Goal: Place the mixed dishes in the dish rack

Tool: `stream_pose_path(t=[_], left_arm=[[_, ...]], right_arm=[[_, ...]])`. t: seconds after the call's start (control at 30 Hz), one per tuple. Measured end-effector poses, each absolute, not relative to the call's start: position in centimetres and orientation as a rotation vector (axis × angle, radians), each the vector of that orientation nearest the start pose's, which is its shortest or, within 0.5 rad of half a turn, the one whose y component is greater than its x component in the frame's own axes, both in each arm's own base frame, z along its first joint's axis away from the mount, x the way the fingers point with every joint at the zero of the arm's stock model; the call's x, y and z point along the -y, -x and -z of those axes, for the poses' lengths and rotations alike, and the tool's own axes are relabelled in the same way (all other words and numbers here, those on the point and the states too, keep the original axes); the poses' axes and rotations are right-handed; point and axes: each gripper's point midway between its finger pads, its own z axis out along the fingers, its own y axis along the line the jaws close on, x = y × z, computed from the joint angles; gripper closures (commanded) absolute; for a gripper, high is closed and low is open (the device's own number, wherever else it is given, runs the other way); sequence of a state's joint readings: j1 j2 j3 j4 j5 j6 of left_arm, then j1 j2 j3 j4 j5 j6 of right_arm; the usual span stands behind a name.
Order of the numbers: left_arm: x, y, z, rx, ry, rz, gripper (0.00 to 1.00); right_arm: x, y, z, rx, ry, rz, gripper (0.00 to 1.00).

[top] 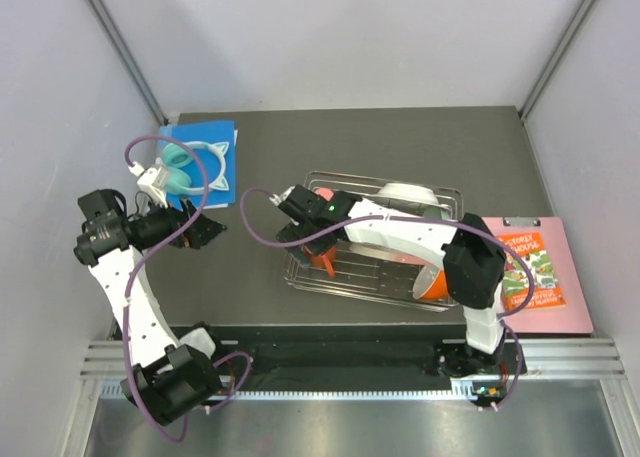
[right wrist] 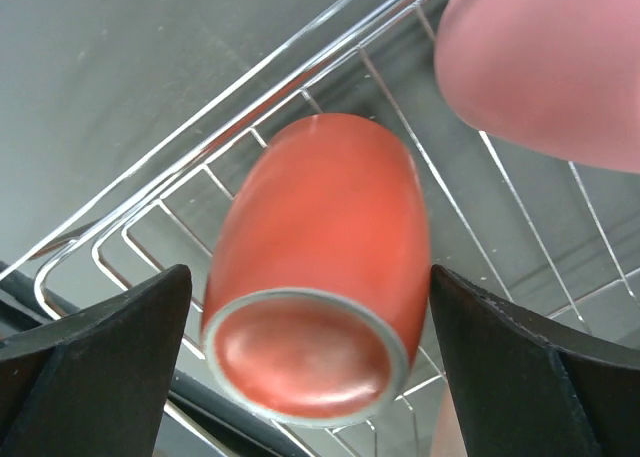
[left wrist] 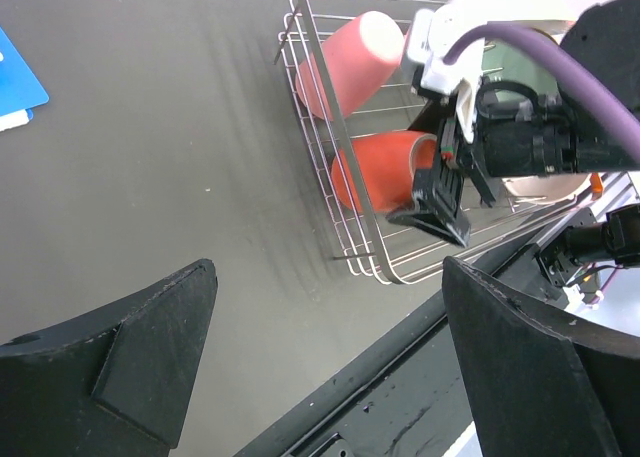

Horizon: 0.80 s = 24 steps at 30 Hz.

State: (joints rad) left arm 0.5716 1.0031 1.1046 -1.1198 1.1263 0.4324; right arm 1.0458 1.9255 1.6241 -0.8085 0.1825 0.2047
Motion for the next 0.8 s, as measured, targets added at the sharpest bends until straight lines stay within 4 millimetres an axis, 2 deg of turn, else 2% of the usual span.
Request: stream_pose_path(t=[0.17,0.3,0.6,0.8], left_arm=[[3.5,-22.5,-26.0,-2.030,-0.221,0.839,0.02],[3.5,-22.5,-26.0,-2.030,-0.221,0.839,0.02],[3.8,-22.2,-26.5,-2.012,-0.238,0.827,0.02],[3.9,-22.0,-26.6,-2.008,-0.246,0.822,0.02]], right_arm=[[-36.9,-23.4,-10.6,-2.439,1.052,-0.156,0.00],[-36.3,-23.4,-11.3,-2.431,1.045,-0.132,0.00],[-35.5,-24.1,-15.7,-2.355,0.981,-0.127,0.00],[-35.2,-24.2,-15.6,-2.354,0.976,-0.108,0.00]])
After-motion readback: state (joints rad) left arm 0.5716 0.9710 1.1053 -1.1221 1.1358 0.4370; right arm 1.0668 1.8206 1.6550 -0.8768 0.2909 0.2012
